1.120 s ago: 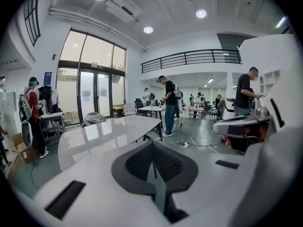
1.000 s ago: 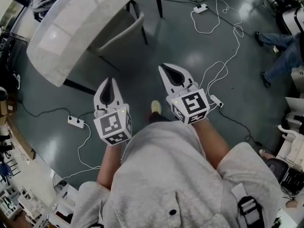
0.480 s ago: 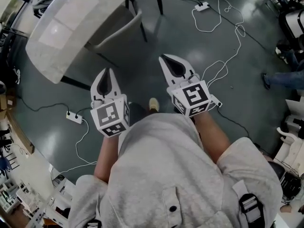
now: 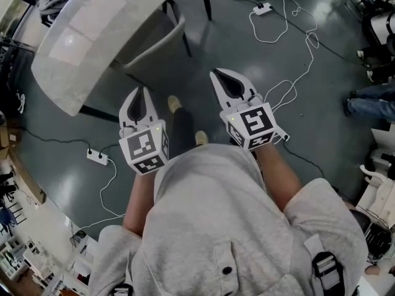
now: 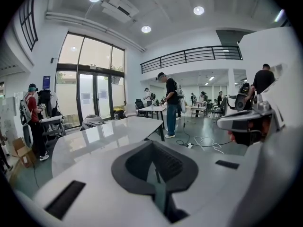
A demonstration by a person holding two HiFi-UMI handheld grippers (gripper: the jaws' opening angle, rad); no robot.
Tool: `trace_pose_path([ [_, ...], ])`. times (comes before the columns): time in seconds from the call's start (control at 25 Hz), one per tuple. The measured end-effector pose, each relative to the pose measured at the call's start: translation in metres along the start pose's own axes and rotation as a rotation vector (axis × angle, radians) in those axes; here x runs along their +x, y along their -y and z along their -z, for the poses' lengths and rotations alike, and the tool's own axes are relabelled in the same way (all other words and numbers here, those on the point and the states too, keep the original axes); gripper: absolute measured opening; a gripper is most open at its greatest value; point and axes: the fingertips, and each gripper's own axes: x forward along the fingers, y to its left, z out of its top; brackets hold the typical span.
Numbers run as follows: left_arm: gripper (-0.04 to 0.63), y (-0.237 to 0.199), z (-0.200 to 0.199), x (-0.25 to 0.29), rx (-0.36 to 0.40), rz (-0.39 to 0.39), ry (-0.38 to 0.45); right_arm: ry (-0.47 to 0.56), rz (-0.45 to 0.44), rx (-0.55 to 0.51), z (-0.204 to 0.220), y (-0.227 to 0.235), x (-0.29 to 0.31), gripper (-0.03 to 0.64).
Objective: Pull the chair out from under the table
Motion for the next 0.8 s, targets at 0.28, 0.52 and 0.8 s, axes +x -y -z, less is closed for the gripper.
trace_pose_path([
  [0.28,0.012,-0.021,0.001,0.052,-0.012,0.015,-0.044,-0.036,-0.003,-0.010,-0.002,0.016,0.052,0.025],
  [0.52,0.012,-0.030,-0.008,0.096,-0.024,0.012,-0.089,-0.076,-0.034,-0.015,-0.012,0.040,0.094,0.025],
  [0.8,0.012,-0.035,-0.016,0.132,-0.012,0.020,-0.147,-0.115,-0.058,-0.031,-0.021,0.058,0.130,0.025],
])
